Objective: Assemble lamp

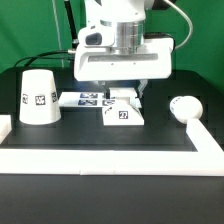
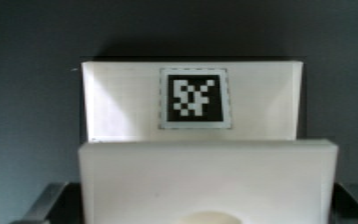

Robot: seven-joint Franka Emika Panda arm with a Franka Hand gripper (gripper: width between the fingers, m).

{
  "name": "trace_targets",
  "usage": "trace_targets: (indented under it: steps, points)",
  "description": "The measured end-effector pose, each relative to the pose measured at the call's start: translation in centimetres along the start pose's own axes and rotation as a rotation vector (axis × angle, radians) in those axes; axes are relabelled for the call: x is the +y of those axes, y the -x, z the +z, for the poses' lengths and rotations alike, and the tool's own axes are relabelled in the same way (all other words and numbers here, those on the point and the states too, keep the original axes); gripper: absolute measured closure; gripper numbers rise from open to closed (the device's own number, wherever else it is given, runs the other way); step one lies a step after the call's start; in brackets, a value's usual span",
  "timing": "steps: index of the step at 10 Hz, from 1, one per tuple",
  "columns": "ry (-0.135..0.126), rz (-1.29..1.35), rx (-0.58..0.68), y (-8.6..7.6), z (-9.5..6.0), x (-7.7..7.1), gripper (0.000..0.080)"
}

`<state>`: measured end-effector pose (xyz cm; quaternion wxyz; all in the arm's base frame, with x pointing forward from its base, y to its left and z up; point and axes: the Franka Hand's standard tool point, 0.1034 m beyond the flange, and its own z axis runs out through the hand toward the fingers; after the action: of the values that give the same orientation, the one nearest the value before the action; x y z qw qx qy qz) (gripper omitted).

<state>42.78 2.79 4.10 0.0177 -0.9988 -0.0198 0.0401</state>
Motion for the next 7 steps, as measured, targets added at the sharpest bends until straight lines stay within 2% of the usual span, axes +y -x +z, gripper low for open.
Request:
trace_targets:
  steps: [7]
  points:
    - [-0.007, -0.021, 0.078, -7.1, -0.6, -1.5, 0.0263]
